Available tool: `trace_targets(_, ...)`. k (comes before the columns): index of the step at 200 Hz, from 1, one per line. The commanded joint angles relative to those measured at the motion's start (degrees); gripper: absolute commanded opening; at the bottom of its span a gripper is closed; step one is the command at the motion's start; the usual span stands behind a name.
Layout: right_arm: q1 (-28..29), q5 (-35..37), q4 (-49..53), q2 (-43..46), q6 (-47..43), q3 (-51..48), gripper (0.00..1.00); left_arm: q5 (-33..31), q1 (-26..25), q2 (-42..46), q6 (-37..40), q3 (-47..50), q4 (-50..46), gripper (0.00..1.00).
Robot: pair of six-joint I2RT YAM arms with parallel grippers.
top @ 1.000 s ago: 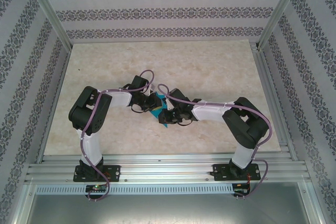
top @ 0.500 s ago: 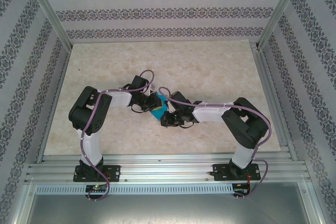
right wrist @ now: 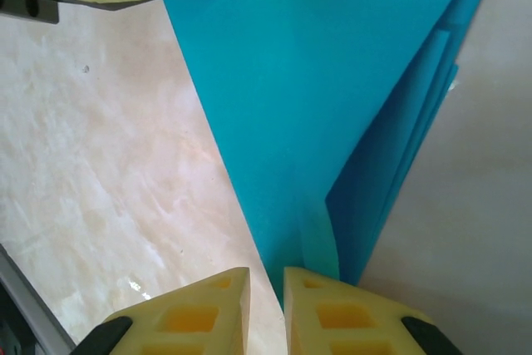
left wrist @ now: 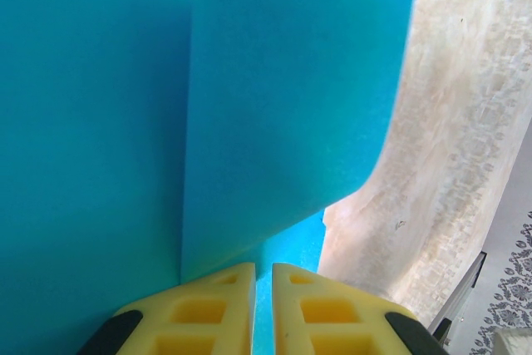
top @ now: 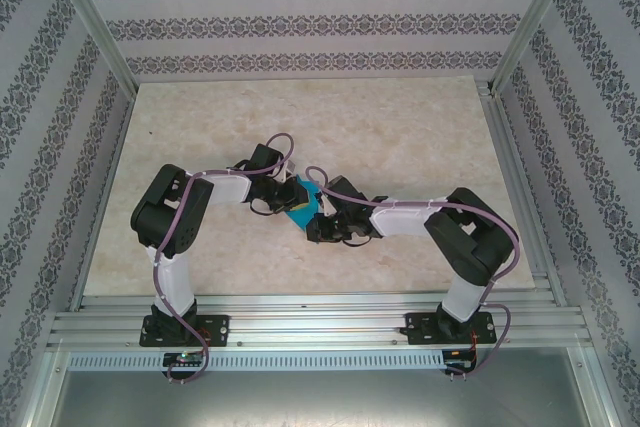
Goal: Fold a paper plane with a square sheet of paper (fold left side to right side)
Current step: Fourth fold the wing at the center of the table.
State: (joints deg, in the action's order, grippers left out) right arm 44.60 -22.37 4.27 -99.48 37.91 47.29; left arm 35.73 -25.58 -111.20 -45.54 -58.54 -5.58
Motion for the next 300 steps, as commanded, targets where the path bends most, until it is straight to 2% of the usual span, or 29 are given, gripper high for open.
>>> trace_targets(1, -0.45, -1.12, 1.78, 3.87, 0.24, 0.45, 0.19, -3.29, -0.69, -3.42, 0.76, 0.38, -1.90, 0.15)
trace_targets(28, -2.43, -1.27, 1.01, 6.40, -0.52, 1.15, 0.21, -3.12, -0.67, -3.30, 0.64, 0.71, -1.72, 0.15)
trace_targets(56, -4.45, -1.58, -2.22, 3.62, -1.07, 1.67, 0.26, -3.03, -0.64, -3.24, 0.63, 0.98, -1.53, 0.15)
trace_targets(131, -3.77, -3.47, -4.08, -3.96, -1.45, 6.06, 0.27, -3.03, -0.65, -3.18, 0.71, 0.97, -1.65, 0.15)
trace_targets(213, -2.84, -2.92, -3.80, -4.13, -0.73, 3.06, 0.26, -3.12, -0.62, -3.27, 0.85, 0.84, -1.88, 0.15)
trace_targets(280, -2.75, 2.12, 1.10, -4.18, -3.34, 4.18, 0.15, -3.26, -0.64, -3.41, 0.89, 1.06, -1.65, 0.16)
trace_targets(300, -2.85, 3.77, 3.35, -4.40, -4.41, 5.24, 0.15, -3.23, -0.68, -3.33, 0.89, 1.15, -1.71, 0.15)
